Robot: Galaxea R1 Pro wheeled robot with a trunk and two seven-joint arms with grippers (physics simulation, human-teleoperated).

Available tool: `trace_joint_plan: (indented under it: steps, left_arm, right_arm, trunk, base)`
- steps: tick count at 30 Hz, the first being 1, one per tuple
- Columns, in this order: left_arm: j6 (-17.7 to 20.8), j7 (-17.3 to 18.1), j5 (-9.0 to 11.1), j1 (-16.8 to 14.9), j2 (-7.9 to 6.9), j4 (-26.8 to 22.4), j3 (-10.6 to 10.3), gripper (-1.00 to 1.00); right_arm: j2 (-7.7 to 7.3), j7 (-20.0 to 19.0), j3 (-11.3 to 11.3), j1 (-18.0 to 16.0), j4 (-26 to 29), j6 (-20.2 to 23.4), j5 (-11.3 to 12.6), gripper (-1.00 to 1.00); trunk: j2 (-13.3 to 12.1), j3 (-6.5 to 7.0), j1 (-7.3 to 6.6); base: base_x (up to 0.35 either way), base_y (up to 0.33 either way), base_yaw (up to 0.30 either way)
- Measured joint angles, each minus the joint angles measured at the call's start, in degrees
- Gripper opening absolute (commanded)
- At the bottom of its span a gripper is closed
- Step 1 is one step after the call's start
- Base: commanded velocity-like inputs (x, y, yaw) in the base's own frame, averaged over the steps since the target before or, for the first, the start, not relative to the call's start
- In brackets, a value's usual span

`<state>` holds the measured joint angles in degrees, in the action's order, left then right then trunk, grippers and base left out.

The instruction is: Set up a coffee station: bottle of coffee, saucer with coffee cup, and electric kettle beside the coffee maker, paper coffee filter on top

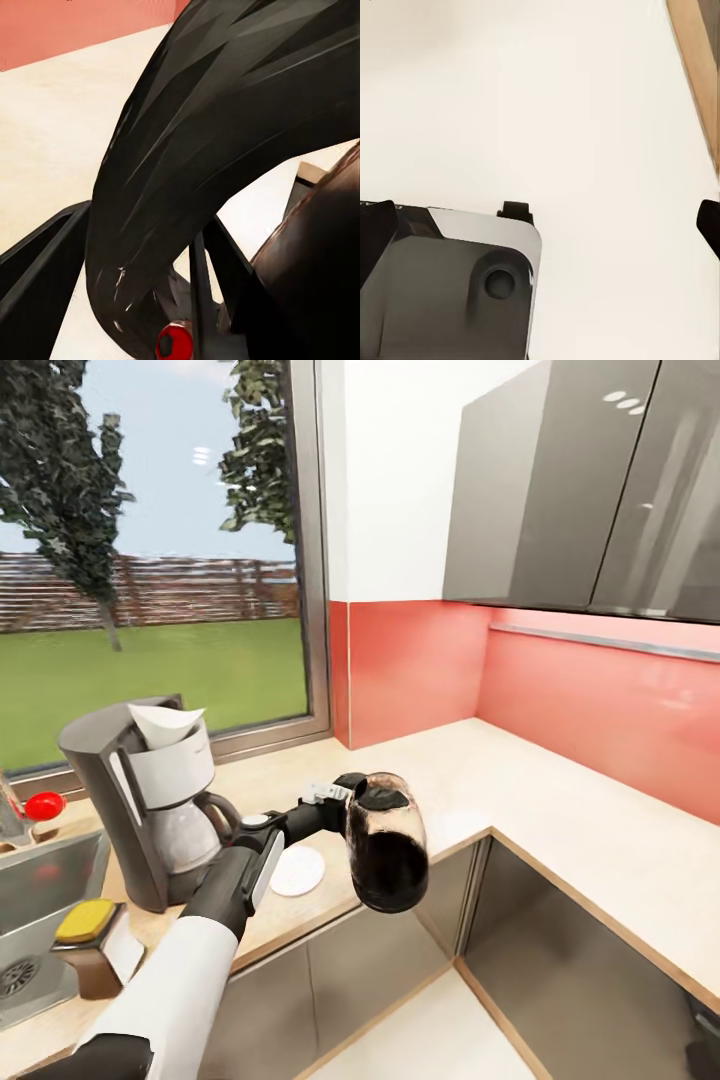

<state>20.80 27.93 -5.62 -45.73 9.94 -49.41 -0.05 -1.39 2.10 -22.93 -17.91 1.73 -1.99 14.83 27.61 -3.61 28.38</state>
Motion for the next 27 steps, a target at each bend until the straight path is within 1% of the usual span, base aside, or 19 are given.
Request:
trace_joint_plan:
  steps: [16,20,27]
  left_arm:
    - [0.0,0.0,0.0,0.0,0.00,0.1,0.0,-1.00]
    - [0.0,0.0,0.0,0.0,0.00,0.1,0.0,-1.00]
    - [0.0,0.0,0.0,0.0,0.00,0.1,0.0,-1.00]
  right_arm:
    - [0.08,0.0,0.0,0.0,0.0,0.0,-0.1,1.00]
    - [0.09,0.0,0.0,0.0,0.0,0.0,-0.1,1.00]
    - [0.09,0.0,0.0,0.0,0.0,0.0,-0.1,1.00]
  trunk:
    - [0.0,0.00,0.01]
    - [0.0,0.00,0.00]
    - [0.0,0.00,-0.01]
  base:
    - [0.013,-0.272,0.277]
    - [0.141,-0.252,0.278]
    - [0.224,-0.200,0.278]
